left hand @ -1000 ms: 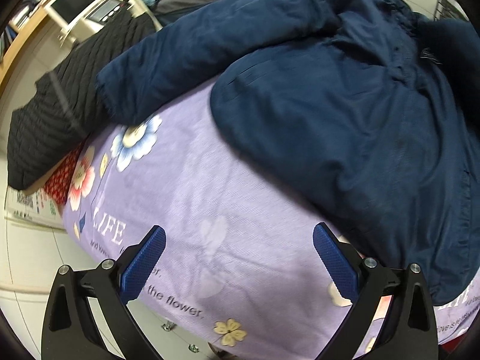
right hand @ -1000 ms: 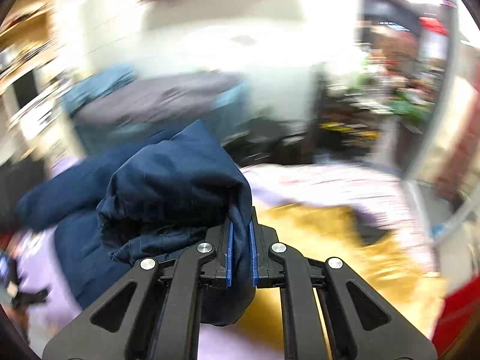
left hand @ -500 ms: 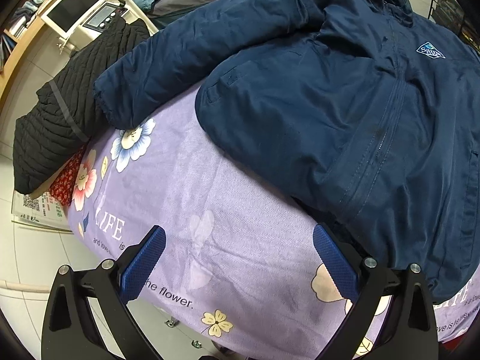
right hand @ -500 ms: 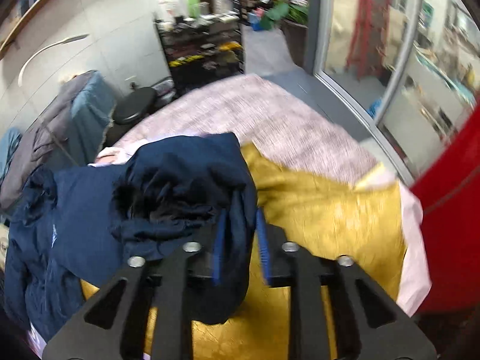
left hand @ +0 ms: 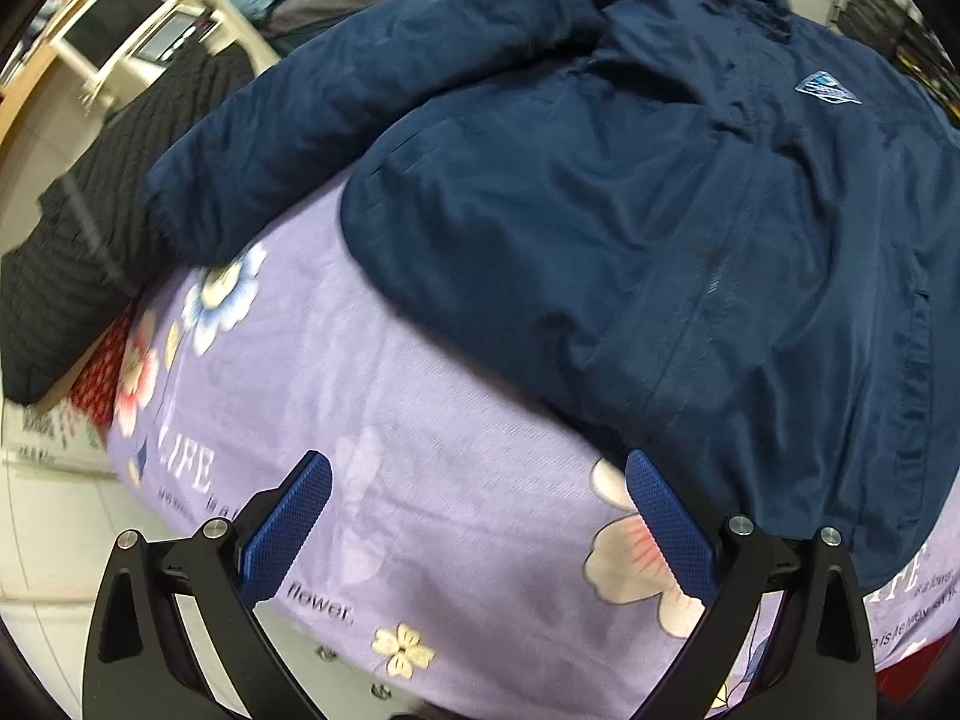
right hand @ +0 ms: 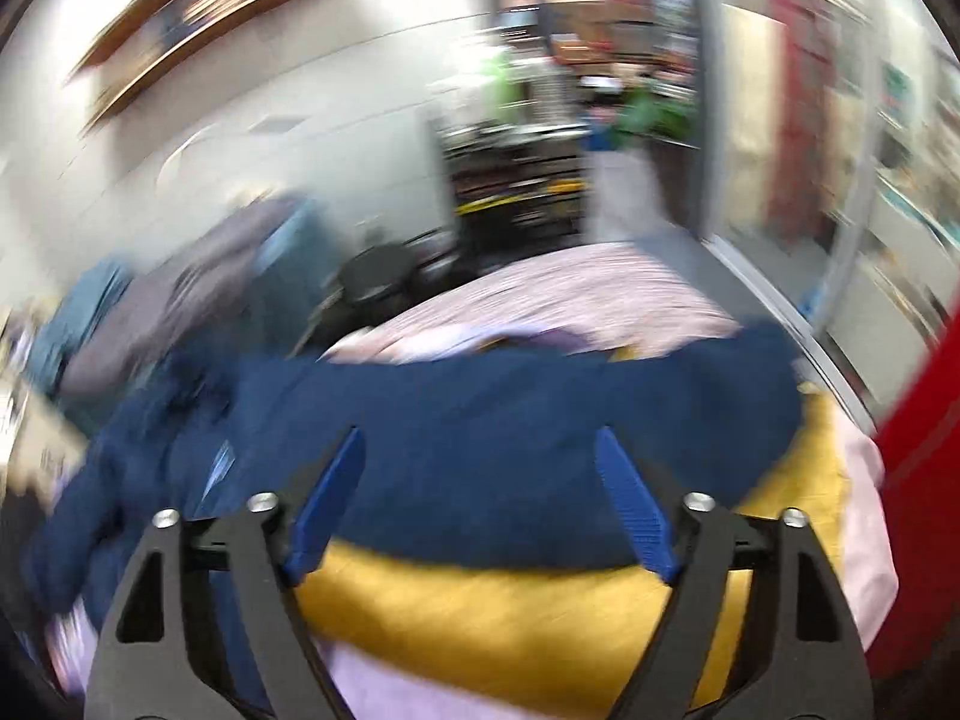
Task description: Fold large clothes
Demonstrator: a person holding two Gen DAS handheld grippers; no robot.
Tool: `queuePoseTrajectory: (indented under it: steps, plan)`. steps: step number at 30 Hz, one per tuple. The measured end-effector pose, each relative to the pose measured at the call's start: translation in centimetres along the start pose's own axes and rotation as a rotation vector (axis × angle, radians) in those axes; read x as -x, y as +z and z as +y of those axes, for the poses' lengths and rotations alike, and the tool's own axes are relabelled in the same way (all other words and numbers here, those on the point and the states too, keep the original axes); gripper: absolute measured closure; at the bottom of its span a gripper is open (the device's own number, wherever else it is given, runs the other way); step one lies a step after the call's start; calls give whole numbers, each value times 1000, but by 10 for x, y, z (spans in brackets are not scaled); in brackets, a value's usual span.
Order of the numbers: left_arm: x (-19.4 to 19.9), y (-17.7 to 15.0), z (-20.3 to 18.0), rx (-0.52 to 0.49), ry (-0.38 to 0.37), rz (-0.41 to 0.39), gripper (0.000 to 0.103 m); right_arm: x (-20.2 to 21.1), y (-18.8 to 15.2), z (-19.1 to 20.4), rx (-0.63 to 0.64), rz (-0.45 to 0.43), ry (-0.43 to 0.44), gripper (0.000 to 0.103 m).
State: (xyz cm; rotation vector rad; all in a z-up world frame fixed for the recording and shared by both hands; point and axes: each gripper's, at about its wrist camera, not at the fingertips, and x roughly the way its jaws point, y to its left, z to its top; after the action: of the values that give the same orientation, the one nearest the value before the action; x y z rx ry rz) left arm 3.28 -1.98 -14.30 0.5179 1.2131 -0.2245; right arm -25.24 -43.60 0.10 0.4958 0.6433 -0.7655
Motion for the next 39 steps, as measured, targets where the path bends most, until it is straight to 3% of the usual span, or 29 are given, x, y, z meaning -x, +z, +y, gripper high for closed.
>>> queuePoseTrajectory:
  steps: [3,6,9,16,20,25,32,36,39]
  plan:
    - [-3,4,-6,-59,-27,-25,6,-17,-38,62,108,138,129,19]
    - [-5,7,-4,-100,-52,-55,6,-30,-82,118,167,263,205,19]
    - [-11,8,13,-117,-79,-69,6,-44,-127,173,213,387,230,19]
    - [-51,0,90,-59,-118,-45,6,-57,-189,234,189,534,208,19]
    - [-77,1,128,-90,-123,-41,6,-54,-194,235,116,545,155,19]
    - [-96,38,147,-176,-142,-124,6,-44,-187,207,10,530,81,19]
    - [-119,116,119,-274,-237,-207,6,-53,-203,158,-110,600,41,19]
    - [-139,139,91,-324,-236,-159,5,-70,-219,135,-109,650,30,19]
    - [-143,146,79,-334,-229,-136,5,-84,-228,123,-167,687,79,19]
